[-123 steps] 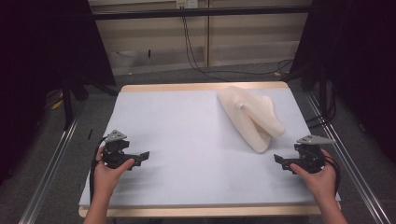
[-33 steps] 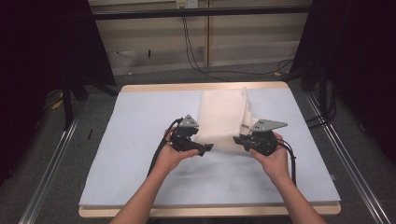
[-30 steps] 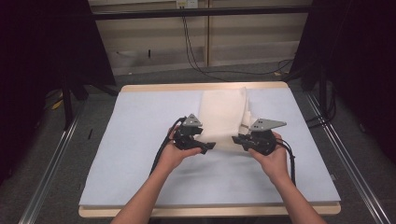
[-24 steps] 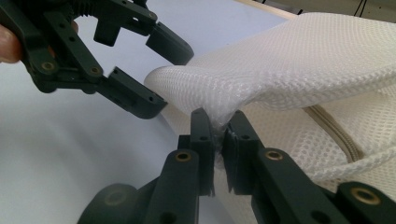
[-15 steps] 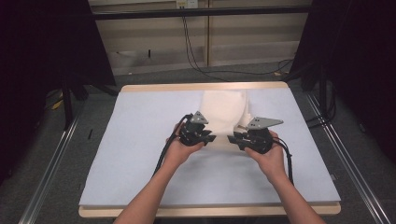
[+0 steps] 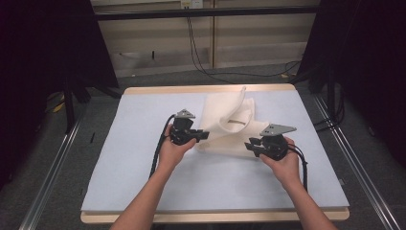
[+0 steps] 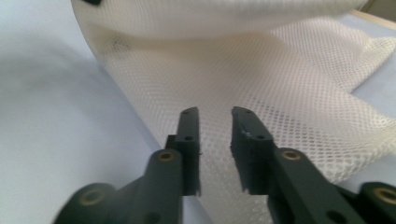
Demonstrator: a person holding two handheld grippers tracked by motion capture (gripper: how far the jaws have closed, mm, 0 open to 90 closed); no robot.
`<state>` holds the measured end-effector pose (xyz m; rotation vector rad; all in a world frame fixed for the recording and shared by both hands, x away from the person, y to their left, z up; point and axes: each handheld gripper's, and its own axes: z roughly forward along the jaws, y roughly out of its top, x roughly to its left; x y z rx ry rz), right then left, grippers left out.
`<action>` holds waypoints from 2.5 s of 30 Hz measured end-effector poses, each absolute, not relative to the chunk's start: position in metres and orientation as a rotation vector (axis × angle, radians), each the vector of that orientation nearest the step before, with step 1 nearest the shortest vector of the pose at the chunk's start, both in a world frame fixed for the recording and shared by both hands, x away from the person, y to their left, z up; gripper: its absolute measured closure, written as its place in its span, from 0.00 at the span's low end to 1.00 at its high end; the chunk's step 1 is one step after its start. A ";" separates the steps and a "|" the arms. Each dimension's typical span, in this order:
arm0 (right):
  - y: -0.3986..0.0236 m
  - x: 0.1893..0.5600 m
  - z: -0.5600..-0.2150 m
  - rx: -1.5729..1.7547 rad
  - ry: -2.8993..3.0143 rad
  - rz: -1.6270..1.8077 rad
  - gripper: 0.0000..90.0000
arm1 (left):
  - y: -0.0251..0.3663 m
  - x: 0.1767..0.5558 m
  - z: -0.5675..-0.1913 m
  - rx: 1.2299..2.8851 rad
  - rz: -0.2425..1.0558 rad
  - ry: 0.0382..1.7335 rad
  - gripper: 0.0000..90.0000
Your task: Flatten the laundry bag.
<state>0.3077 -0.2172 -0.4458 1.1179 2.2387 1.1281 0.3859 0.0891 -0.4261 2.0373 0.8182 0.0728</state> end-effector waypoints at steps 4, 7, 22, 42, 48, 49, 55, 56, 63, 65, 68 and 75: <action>-0.217 0.311 -0.453 1.118 2.266 1.092 0.90 | 0.100 0.388 -0.424 2.022 0.089 0.831 0.91; -0.217 0.313 -0.456 1.118 2.277 1.095 0.92 | 0.107 0.390 -0.424 2.005 0.089 0.852 0.91; -0.215 0.318 -0.462 1.116 2.306 1.070 0.95 | 0.151 0.400 -0.445 1.915 0.068 1.024 0.91; -0.217 0.322 -0.468 1.125 2.324 1.063 0.94 | 0.193 0.409 -0.469 1.844 0.095 1.228 0.82; -0.218 0.322 -0.468 1.134 2.308 1.069 0.90 | 0.200 0.400 -0.476 1.867 0.099 1.233 0.75; -0.218 0.322 -0.467 1.140 2.305 1.071 0.88 | 0.201 0.399 -0.475 1.872 0.101 1.229 0.73; -0.225 0.326 -0.460 1.202 2.249 1.086 0.70 | 0.208 0.392 -0.471 1.886 0.166 1.243 0.63; -0.226 0.328 -0.459 1.211 2.241 1.087 0.67 | 0.211 0.392 -0.471 1.900 0.169 1.247 0.59; -0.231 0.350 -0.450 1.258 2.173 1.127 0.49 | 0.225 0.387 -0.473 1.940 0.199 1.281 0.37; -0.230 0.356 -0.450 1.274 2.166 1.126 0.47 | 0.228 0.385 -0.474 1.962 0.202 1.273 0.35; -0.228 0.366 -0.453 1.257 2.155 1.111 0.47 | 0.229 0.383 -0.473 1.994 0.202 1.260 0.33; -0.224 0.394 -0.463 1.278 2.170 1.076 0.44 | 0.233 0.379 -0.478 1.987 0.172 1.248 0.34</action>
